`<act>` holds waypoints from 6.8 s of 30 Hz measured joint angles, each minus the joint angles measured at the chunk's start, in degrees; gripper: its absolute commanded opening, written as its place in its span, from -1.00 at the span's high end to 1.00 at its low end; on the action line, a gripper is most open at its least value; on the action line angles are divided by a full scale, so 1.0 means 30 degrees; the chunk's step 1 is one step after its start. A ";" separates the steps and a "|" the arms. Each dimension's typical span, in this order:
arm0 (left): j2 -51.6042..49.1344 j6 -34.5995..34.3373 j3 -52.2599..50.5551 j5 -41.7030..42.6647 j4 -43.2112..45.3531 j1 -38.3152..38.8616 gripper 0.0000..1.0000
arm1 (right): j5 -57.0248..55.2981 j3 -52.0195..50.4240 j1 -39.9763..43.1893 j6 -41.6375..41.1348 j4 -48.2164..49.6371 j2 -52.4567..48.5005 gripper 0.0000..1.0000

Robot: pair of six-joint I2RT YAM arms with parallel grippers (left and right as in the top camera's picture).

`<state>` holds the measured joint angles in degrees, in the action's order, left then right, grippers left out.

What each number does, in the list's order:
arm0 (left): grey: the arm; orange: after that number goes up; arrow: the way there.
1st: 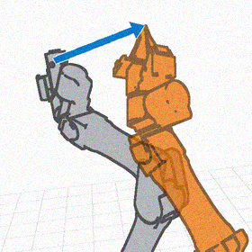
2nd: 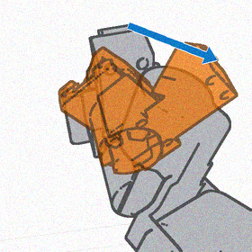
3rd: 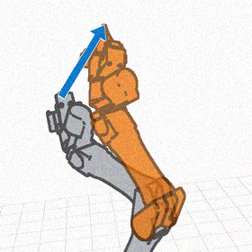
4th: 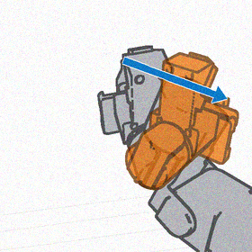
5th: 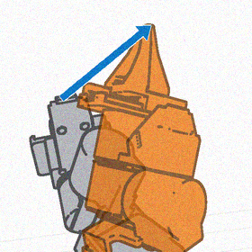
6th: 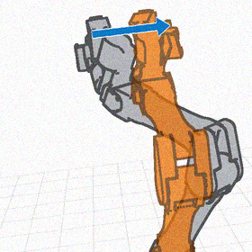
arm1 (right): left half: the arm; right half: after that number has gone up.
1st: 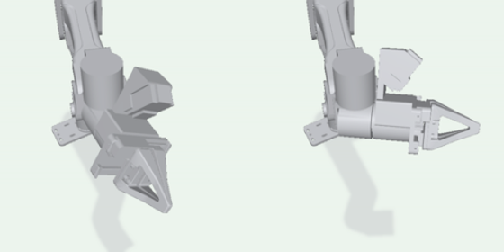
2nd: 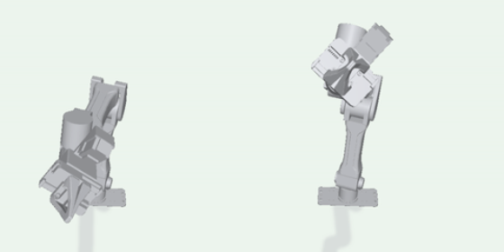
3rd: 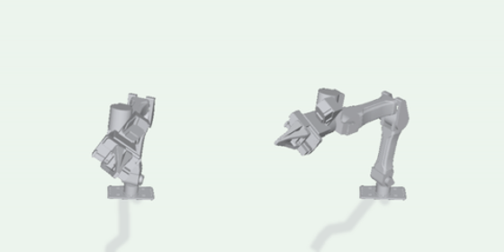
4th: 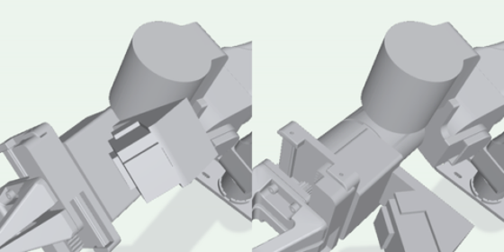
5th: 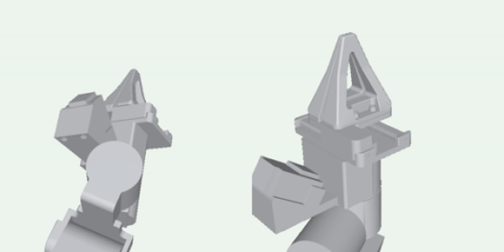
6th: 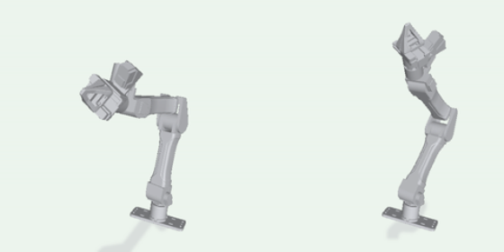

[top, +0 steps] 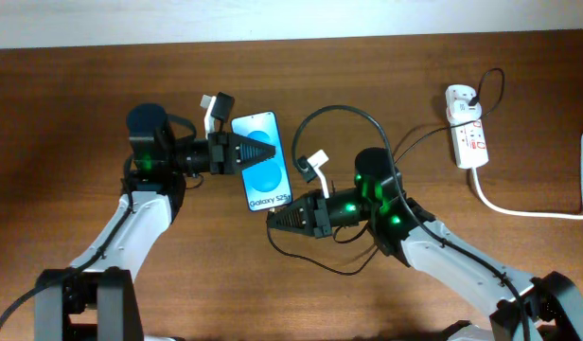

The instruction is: Plug charger to phone and switch on socket

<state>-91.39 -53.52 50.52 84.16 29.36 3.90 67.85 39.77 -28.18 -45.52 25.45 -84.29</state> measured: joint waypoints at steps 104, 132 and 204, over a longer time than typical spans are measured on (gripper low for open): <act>-0.0022 -0.0831 -0.1989 0.1683 0.1443 -1.4688 1.00 | -2.1799 0.6441 -0.9522 1.6619 -1.4469 -0.8029 0.91; -0.0022 -0.0903 -0.1989 0.1683 0.1435 -0.8014 1.00 | 0.0175 0.6907 -0.2914 1.3449 -2.1070 0.0444 0.91; -0.0022 -0.4109 -0.1982 0.0903 0.3745 -0.6965 1.00 | -0.3985 0.4670 -0.3475 -0.1683 0.1107 -0.4430 0.91</act>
<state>-91.46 -65.84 44.58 86.87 40.60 -16.99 55.90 53.78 -38.61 -50.57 28.77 -97.58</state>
